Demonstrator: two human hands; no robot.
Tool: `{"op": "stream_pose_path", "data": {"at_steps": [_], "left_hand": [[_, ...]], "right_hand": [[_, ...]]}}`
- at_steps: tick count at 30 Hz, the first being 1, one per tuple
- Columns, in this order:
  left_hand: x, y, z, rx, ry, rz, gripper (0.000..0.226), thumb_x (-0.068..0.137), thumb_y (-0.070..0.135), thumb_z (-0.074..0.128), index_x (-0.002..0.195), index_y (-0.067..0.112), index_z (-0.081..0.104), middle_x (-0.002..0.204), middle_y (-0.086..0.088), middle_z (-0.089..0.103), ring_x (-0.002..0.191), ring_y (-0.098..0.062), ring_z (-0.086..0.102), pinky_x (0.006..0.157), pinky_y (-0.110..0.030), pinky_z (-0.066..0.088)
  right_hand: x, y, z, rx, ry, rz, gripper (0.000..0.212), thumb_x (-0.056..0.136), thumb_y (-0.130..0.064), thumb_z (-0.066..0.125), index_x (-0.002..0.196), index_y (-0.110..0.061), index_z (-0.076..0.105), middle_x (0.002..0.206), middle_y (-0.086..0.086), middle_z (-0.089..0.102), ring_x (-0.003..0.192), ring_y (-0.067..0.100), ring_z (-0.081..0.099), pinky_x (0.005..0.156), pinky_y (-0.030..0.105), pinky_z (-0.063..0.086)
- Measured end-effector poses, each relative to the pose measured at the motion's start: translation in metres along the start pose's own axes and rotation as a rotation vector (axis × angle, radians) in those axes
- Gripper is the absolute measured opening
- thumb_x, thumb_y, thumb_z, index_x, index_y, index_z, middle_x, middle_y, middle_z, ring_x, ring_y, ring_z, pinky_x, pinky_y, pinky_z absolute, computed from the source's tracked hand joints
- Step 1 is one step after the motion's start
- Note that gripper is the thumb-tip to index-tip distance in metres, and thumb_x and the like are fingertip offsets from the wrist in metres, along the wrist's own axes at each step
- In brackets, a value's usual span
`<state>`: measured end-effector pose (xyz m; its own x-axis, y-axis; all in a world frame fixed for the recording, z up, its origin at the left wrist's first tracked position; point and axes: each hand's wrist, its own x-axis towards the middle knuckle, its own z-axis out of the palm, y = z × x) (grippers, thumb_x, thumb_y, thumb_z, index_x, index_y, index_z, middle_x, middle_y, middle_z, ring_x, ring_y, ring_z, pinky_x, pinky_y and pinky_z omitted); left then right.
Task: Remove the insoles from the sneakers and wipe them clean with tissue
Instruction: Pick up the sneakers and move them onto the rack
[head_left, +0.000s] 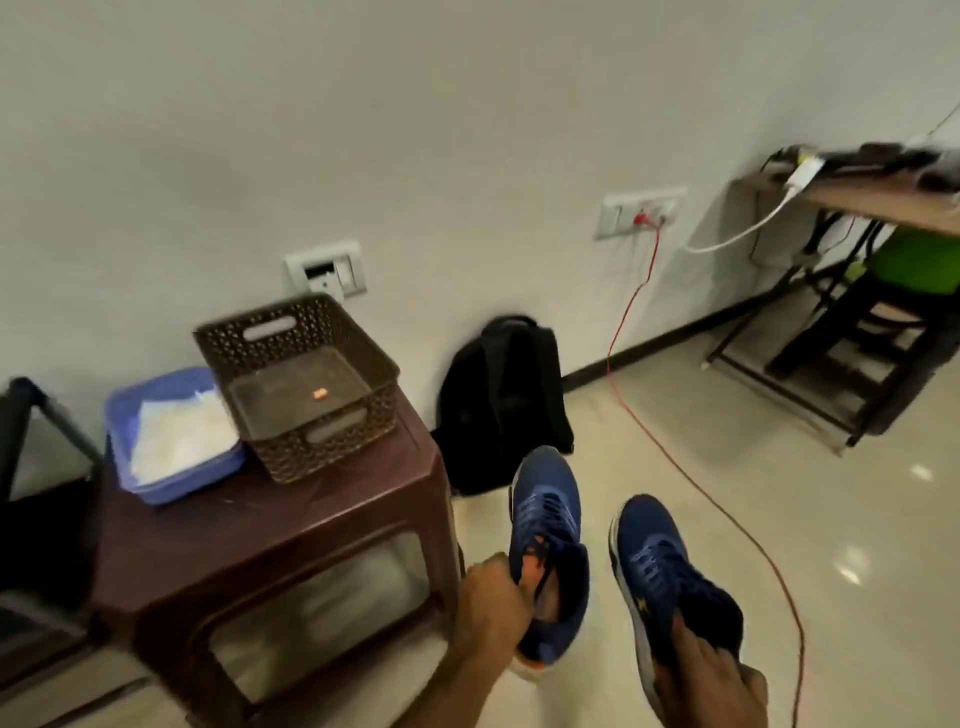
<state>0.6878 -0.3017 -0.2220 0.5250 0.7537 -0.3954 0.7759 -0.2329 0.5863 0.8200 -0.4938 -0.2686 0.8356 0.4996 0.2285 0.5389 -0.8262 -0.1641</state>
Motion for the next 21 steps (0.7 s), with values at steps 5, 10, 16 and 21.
{"op": "stream_pose_path", "data": {"at_steps": [5, 10, 16, 21], "left_hand": [[-0.032, 0.059, -0.122, -0.045, 0.274, 0.193, 0.055, 0.094, 0.064, 0.047, 0.098, 0.013, 0.066, 0.101, -0.014, 0.072, 0.096, -0.035, 0.068, 0.074, -0.035, 0.050], [-0.097, 0.097, -0.232, -0.008, 0.389, 0.280, 0.042, 0.093, 0.043, 0.056, 0.108, 0.006, 0.069, 0.110, -0.019, 0.072, 0.103, -0.039, 0.067, 0.079, -0.037, 0.052], [-0.166, 0.083, -0.337, 0.002, 0.472, 0.268, 0.027, 0.086, 0.034, 0.063, 0.089, 0.007, 0.067, 0.088, -0.013, 0.069, 0.078, -0.033, 0.063, 0.063, -0.032, 0.043], [-0.227, 0.023, -0.430, -0.003, 0.614, 0.173, 0.031, 0.083, 0.032, 0.067, 0.097, 0.005, 0.070, 0.098, -0.018, 0.073, 0.089, -0.036, 0.069, 0.064, -0.031, 0.046]], "right_hand": [[0.042, -0.052, -0.142, -0.030, 0.060, -0.019, 0.058, 0.071, -0.035, 0.076, 0.127, -0.029, 0.063, 0.096, -0.007, 0.072, 0.087, 0.020, 0.066, 0.071, 0.033, 0.036], [0.040, -0.099, -0.256, 0.052, 0.308, -0.186, 0.021, 0.073, -0.019, 0.077, 0.088, -0.022, 0.062, 0.070, -0.005, 0.062, 0.066, 0.023, 0.057, 0.064, 0.033, 0.029], [0.032, -0.165, -0.351, 0.079, 0.470, -0.331, 0.019, 0.072, -0.018, 0.076, 0.081, -0.022, 0.059, 0.069, -0.003, 0.062, 0.065, 0.025, 0.057, 0.064, 0.037, 0.034], [0.007, -0.269, -0.406, 0.182, 0.528, -0.501, 0.016, 0.074, -0.019, 0.072, 0.080, -0.022, 0.058, 0.070, -0.004, 0.062, 0.065, 0.025, 0.056, 0.063, 0.036, 0.034]]}}
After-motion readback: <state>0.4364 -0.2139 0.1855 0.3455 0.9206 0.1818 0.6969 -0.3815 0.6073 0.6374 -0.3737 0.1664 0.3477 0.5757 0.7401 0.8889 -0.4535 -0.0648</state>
